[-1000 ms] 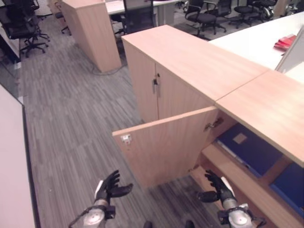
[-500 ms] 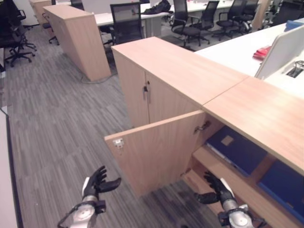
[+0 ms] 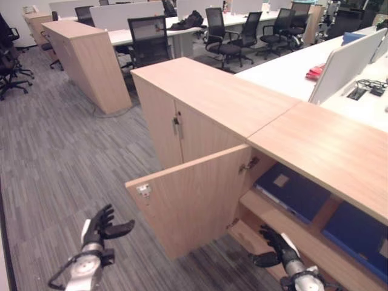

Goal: Put the empty folder in the office cabinet

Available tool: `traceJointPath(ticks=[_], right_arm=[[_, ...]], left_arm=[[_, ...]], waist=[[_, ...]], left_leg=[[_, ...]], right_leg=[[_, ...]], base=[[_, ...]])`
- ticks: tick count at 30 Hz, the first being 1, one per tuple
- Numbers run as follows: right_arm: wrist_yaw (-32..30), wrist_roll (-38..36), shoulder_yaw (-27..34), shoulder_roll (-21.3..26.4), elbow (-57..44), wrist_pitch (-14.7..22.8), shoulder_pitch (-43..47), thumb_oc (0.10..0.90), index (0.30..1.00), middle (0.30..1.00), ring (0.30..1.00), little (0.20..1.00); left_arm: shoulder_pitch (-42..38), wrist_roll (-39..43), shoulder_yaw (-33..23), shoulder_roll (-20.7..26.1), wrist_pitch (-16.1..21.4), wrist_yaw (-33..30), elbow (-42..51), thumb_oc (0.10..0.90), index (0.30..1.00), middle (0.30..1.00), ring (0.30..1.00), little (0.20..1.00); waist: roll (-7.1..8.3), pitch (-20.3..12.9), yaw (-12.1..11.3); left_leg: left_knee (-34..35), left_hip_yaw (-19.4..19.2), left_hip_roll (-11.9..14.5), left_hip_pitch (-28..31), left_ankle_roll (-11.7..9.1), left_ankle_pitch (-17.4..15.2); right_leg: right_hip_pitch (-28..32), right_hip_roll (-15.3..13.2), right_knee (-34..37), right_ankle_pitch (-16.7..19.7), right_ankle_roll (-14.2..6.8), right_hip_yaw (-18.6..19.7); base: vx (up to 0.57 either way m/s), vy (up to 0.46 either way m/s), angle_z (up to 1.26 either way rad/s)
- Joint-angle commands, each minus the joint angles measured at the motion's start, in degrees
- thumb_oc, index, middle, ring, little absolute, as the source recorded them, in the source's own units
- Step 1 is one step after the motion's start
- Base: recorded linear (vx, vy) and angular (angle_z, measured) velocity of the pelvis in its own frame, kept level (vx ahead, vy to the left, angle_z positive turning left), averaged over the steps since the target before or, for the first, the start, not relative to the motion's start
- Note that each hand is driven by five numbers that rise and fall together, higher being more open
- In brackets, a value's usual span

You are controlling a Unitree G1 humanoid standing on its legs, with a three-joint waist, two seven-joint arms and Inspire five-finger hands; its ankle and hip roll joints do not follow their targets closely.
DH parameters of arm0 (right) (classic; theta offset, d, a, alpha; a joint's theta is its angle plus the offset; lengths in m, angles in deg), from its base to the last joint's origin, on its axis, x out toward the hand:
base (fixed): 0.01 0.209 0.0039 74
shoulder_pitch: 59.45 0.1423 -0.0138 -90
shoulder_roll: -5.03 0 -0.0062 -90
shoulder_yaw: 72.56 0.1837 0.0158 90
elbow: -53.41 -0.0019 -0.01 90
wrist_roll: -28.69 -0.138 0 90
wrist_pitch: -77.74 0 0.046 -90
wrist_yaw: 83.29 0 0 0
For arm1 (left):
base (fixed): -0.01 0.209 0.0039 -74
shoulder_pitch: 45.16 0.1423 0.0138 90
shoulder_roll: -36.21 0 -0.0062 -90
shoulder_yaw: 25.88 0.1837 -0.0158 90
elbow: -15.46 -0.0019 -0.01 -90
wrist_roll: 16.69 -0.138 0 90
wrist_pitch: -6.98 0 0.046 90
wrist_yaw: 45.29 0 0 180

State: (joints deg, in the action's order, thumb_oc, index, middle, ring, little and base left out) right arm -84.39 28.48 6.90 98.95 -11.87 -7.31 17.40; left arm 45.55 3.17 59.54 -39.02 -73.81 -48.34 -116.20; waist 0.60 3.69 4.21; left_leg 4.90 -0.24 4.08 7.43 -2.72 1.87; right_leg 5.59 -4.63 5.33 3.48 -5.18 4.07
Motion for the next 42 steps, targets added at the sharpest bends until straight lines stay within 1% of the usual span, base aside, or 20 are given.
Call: traceJointPath(ticks=[1, 10, 14, 15, 19, 22, 23, 27, 28, 30, 32, 34, 35, 36, 37, 38, 39, 40, 41, 42], right_arm=[[0.1, -0.8, -0.32, 2.97, -6.57, 4.38, 2.77, 0.8, 0.9, 0.9, 0.9, 0.9], [0.55, -0.41, -1.71, 3.02, -5.34, 4.28, 4.16, 0.8, 0.9, 0.9, 0.9, 0.9], [0.45, -0.02, -1.92, 2.97, -5.3, 4.05, 4.43, 0.8, 0.9, 0.9, 0.9, 0.9], [0.37, 0.0, -1.89, 2.93, -5.41, 4.02, 4.41, 0.8, 0.9, 0.9, 0.9, 0.9], [0.13, 0.07, -1.77, 2.77, -5.01, 3.92, 4.6, 0.8, 0.9, 0.9, 0.9, 0.9], [-0.3, 0.36, -1.71, 2.41, -4.24, 3.58, 5.39, 0.8, 0.9, 0.9, 0.9, 0.9], [-0.3, 0.36, -1.69, 2.41, -4.25, 3.57, 5.38, 0.8, 0.9, 0.9, 0.9, 0.9], [-0.46, 0.74, -1.6, 2.22, -4.0, 3.14, 5.94, 0.8, 0.9, 0.9, 0.9, 0.9], [-0.46, 0.75, -1.58, 2.22, -4.02, 3.13, 5.92, 0.8, 0.9, 0.9, 0.9, 0.9], [-0.49, 0.96, -1.31, 2.04, -3.7, 2.89, 6.24, 0.8, 0.9, 0.9, 0.9, 0.9], [-0.45, 1.0, -1.21, 2.01, -3.84, 2.79, 6.18, 0.8, 0.9, 0.9, 0.9, 0.9], [-0.32, 0.92, -0.67, 1.83, -3.6, 2.63, 5.98, 0.8, 0.9, 0.9, 0.9, 0.9], [-0.28, 0.97, -0.49, 1.79, -3.58, 2.59, 5.96, 0.8, 0.9, 0.9, 0.9, 0.9], [-0.28, 0.93, -0.32, 1.74, -3.56, 2.57, 5.87, 0.8, 0.9, 0.9, 0.9, 0.9], [-0.02, 0.83, 0.19, 1.54, -3.59, 2.55, 5.57, 0.8, 0.9, 0.9, 0.9, 0.9], [-0.02, 0.83, 0.19, 1.54, -3.58, 2.54, 5.49, 0.8, 0.9, 0.9, 0.9, 0.9], [0.1, 0.8, 0.44, 1.49, -3.53, 2.6, 5.38, 0.8, 0.9, 0.9, 0.9, 0.9], [0.1, 0.8, 0.44, 1.48, -3.55, 2.6, 5.35, 0.8, 0.9, 0.9, 0.9, 0.9], [0.16, 0.85, 0.65, 1.44, -3.52, 2.58, 5.16, 0.8, 0.9, 0.9, 0.9, 0.9], [0.44, 0.93, 1.04, 1.31, -3.64, 2.55, 4.87, 0.8, 0.9, 0.9, 0.9, 0.9]], left_arm=[[-10.31, -1.44, -0.16, 5.65, 6.11, 0.3, -1.68, 0.8, 0.9, 0.9, 0.9, 0.9], [-15.26, -3.41, 5.21, 6.7, 5.91, 1.99, 1.12, 0.8, 0.9, 0.9, 0.9, 0.9], [-16.89, -4.33, 7.66, 5.76, 5.63, 2.43, 1.72, 0.8, 0.9, 0.9, 0.9, 0.9], [-17.42, -4.19, 8.53, 4.9, 5.67, 2.61, 2.32, 0.8, 0.9, 0.9, 0.9, 0.9], [-17.79, -4.23, 9.76, 3.85, 5.75, 2.85, 3.64, 0.8, 0.9, 0.9, 0.9, 0.9], [-17.91, -4.36, 12.29, 1.54, 5.62, 3.84, 5.65, 0.8, 0.9, 0.9, 0.9, 0.9], [-17.92, -4.36, 12.31, 1.52, 5.61, 3.83, 5.65, 0.8, 0.9, 0.9, 0.9, 0.9], [-17.06, -5.45, 15.72, -0.57, 5.4, 5.46, 9.11, 0.8, 0.9, 0.9, 0.9, 0.9], [-17.06, -5.46, 15.74, -0.58, 5.39, 5.45, 9.12, 0.8, 0.9, 0.9, 0.9, 0.9], [-16.31, -6.3, 17.89, -1.96, 5.11, 6.84, 11.27, 0.8, 0.9, 0.9, 0.9, 0.9], [-15.73, -6.6, 18.5, -2.37, 4.97, 7.31, 12.16, 0.8, 0.9, 0.9, 0.9, 0.9], [-14.24, -6.83, 20.92, -2.99, 4.81, 9.56, 15.76, 0.8, 0.9, 0.9, 0.9, 0.9], [-13.37, -6.92, 21.39, -2.93, 4.79, 10.37, 17.24, 0.8, 0.9, 0.9, 0.9, 0.9], [-12.63, -6.85, 21.87, -2.9, 4.76, 11.02, 18.47, 0.8, 0.9, 0.9, 0.9, 0.9], [-11.09, -6.71, 22.95, -2.49, 4.67, 12.91, 20.81, 0.8, 0.9, 0.9, 0.9, 0.9], [-11.01, -6.7, 22.99, -2.5, 4.64, 12.93, 20.84, 0.8, 0.9, 0.9, 0.9, 0.9], [-10.38, -6.72, 23.54, -2.17, 4.63, 13.87, 21.99, 0.8, 0.9, 0.9, 0.9, 0.9], [-10.34, -6.71, 23.54, -2.14, 4.61, 13.89, 22.04, 0.8, 0.9, 0.9, 0.9, 0.9], [-9.53, -6.61, 23.92, -1.9, 4.61, 14.49, 22.92, 0.8, 0.9, 0.9, 0.9, 0.9], [-8.36, -6.17, 24.27, -1.15, 4.58, 15.78, 25.02, 0.8, 0.9, 0.9, 0.9, 0.9]], waist=[[-1.11, -1.82, 0.35], [-1.05, -1.74, 1.07], [-1.02, -1.72, 1.56], [-1.05, -1.69, 1.82], [-1.08, -1.59, 2.02], [-1.06, -1.49, 2.25], [-1.07, -1.49, 2.21], [-0.97, -1.27, 2.44], [-0.97, -1.28, 2.42], [-0.96, -1.01, 2.55], [-0.97, -0.95, 2.57], [-0.97, -0.79, 2.55], [-0.88, -0.61, 2.5], [-0.96, -0.59, 2.47], [-0.85, -0.31, 2.34], [-0.94, -0.4, 2.32], [-0.84, -0.13, 2.32], [-0.82, -0.17, 2.29], [-0.91, -0.18, 2.29], [-0.8, 0.15, 2.28]], left_leg=[[-0.19, -1.89, 1.31, 2.86, -1.76, -4.39], [0.0, -2.58, 1.32, 3.19, -1.74, -4.44], [0.08, -2.99, 1.3, 3.4, -1.7, -4.51], [0.1, -3.09, 1.27, 3.44, -1.65, -4.57], [0.1, -3.2, 1.26, 3.58, -1.58, -4.66], [0.1, -3.47, 1.16, 3.76, -1.4, -4.79], [0.1, -3.49, 1.16, 3.77, -1.39, -4.8], [0.06, -3.79, 0.96, 3.89, -1.09, -5.07], [0.06, -3.79, 0.96, 3.9, -1.08, -5.07], [-0.02, -3.67, 0.73, 3.91, -0.82, -5.29], [-0.06, -3.65, 0.62, 3.95, -0.69, -5.39], [-0.19, -3.67, 0.16, 3.7, -0.39, -5.56], [-0.31, -3.74, 0.03, 3.28, -0.31, -4.94], [-0.3, -3.71, 0.0, 3.6, -0.19, -5.68], [-0.52, -3.89, -0.3, 2.97, 0.05, -5.15], [-0.43, -3.87, -0.29, 3.41, 0.1, -5.85], [-0.62, -3.99, -0.46, 2.95, 0.19, -5.27], [-0.62, -4.03, -0.48, 2.95, 0.2, -5.27], [-0.51, -4.17, -0.67, 3.34, 0.4, -6.07], [-0.74, -4.4, -0.96, 2.75, 0.59, -5.56]], right_leg=[[0.87, -2.79, -3.73, -5.31, -4.98, -3.66], [0.97, -2.71, -3.64, -5.06, -5.05, -3.67], [0.89, -2.68, -3.69, -4.99, -5.14, -3.64], [0.93, -2.68, -3.66, -5.01, -5.17, -3.63], [0.96, -2.75, -3.61, -4.93, -5.18, -3.53], [0.86, -2.78, -3.72, -4.86, -5.17, -3.2], [0.85, -2.78, -3.73, -4.86, -5.17, -3.18], [0.77, -2.9, -4.14, -4.98, -5.2, -2.86], [0.77, -2.9, -4.16, -4.99, -5.2, -2.85], [0.56, -3.1, -4.65, -5.09, -5.26, -2.76], [0.43, -3.18, -4.85, -5.11, -5.29, -2.68], [-0.03, -3.46, -5.13, -4.99, -5.46, -2.39], [-0.56, -3.57, -5.31, -4.32, -5.4, -2.21], [-0.24, -3.66, -5.24, -4.87, -5.56, -2.28], [-1.03, -3.9, -5.55, -4.15, -5.65, -1.88], [-0.59, -3.91, -5.47, -4.79, -5.75, -1.95], [-1.15, -4.07, -5.7, -4.1, -5.74, -1.7], [-1.18, -4.07, -5.72, -4.11, -5.75, -1.66], [-1.0, -4.19, -5.79, -4.64, -5.98, -1.61], [-1.86, -4.38, -6.14, -3.87, -6.07, -1.15]], base=[[0.0, 0.0, 0.0], [0.0, 0.001, -0.02], [0.0, 0.003, -0.03], [0.0, 0.0, 0.0], [0.0, 0.0, 0.0], [0.0, 0.0, 0.0], [0.0, 0.0, 0.0], [0.0, 0.0, 0.0], [0.0, 0.0, 0.0], [0.0, 0.037, 0.01], [0.0, 0.0, 0.0], [-0.03, 0.04, 0.01], [-0.01, 0.046, 0.0], [-0.06, 0.04, -0.02], [0.03, 0.043, -0.02], [-0.06, 0.03, -0.02], [-0.01, 0.013, -0.05], [-0.01, 0.028, -0.11], [-0.02, 0.039, -0.15], [-0.02, 0.053, -0.13]])
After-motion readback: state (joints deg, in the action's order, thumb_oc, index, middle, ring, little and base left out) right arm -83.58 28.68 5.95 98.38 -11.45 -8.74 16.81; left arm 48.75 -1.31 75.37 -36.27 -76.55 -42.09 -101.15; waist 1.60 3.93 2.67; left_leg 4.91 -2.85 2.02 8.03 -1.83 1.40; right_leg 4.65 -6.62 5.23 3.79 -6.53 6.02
